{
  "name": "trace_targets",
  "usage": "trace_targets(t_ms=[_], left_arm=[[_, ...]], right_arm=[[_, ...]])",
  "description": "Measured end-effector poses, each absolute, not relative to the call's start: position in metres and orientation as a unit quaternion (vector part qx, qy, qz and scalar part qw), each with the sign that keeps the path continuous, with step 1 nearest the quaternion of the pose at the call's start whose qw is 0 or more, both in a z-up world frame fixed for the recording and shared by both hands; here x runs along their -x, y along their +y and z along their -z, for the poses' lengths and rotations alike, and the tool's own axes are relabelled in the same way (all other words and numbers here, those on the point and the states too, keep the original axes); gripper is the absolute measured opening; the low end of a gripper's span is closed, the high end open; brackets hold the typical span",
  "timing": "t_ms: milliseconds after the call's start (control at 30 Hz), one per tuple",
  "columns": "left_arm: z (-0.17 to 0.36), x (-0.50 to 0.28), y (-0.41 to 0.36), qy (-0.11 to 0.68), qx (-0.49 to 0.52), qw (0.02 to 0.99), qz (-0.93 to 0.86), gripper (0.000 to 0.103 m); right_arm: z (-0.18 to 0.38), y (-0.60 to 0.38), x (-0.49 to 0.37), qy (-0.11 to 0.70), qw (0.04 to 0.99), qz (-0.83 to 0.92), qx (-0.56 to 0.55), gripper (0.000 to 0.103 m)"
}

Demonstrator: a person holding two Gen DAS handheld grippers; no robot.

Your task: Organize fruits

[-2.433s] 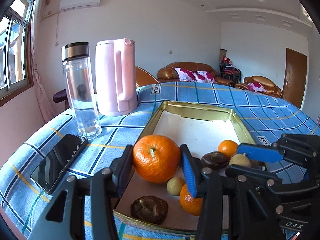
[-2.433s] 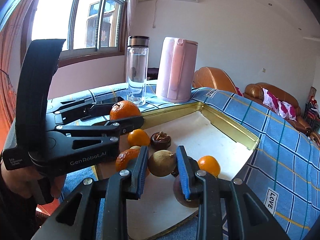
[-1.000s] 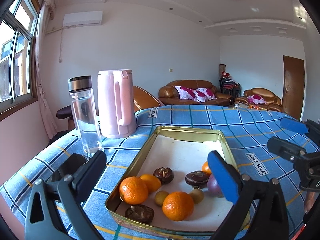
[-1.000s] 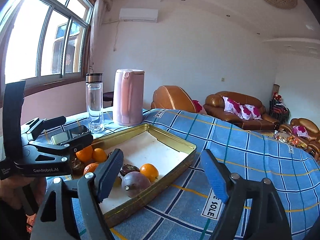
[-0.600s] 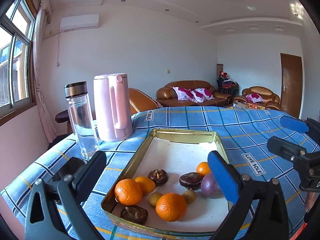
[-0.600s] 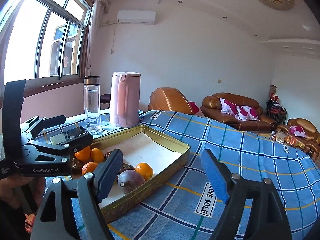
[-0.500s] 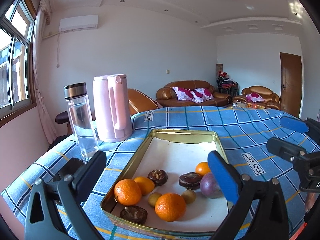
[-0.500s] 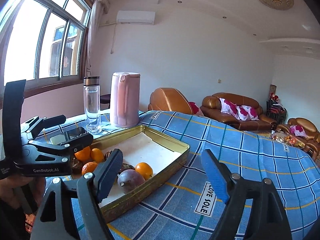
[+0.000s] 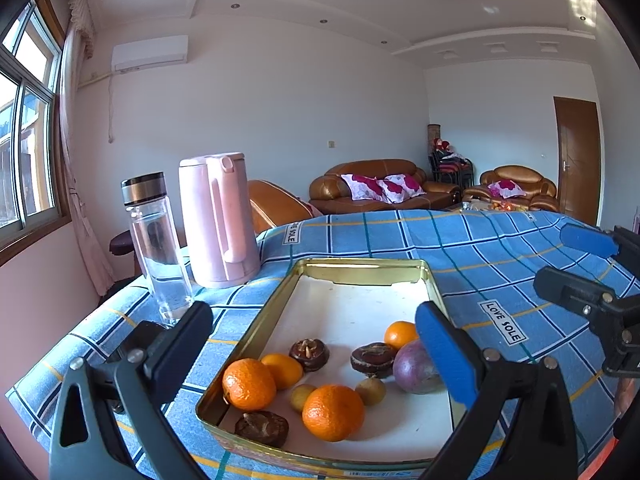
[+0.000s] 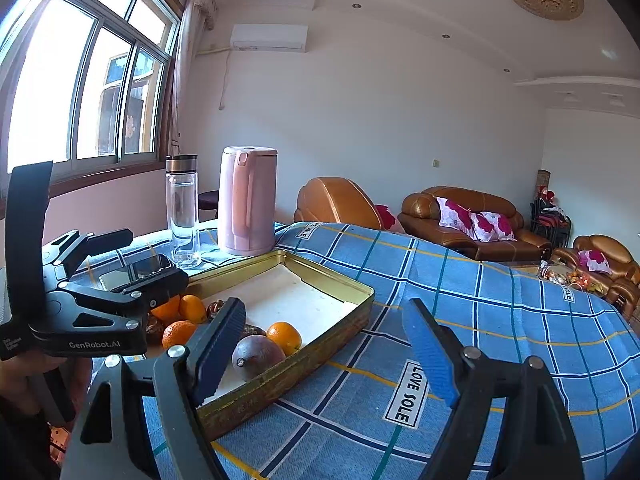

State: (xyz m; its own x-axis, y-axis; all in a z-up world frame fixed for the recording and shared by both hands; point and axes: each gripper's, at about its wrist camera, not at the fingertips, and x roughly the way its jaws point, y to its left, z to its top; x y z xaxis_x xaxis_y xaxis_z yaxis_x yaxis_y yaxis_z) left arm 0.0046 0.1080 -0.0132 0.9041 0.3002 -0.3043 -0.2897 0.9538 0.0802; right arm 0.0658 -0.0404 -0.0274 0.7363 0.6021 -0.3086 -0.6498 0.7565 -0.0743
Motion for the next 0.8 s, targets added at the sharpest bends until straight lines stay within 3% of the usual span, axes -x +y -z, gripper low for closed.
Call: trace_targets(t_ms=[800], left_arm=[[0.002, -0.002, 0.089, 0.148, -0.024, 0.979, -0.139, 0.103]], right_arm=[[0.025, -0.061, -0.065, 0.127, 0.935, -0.322, 0.076, 0.082]])
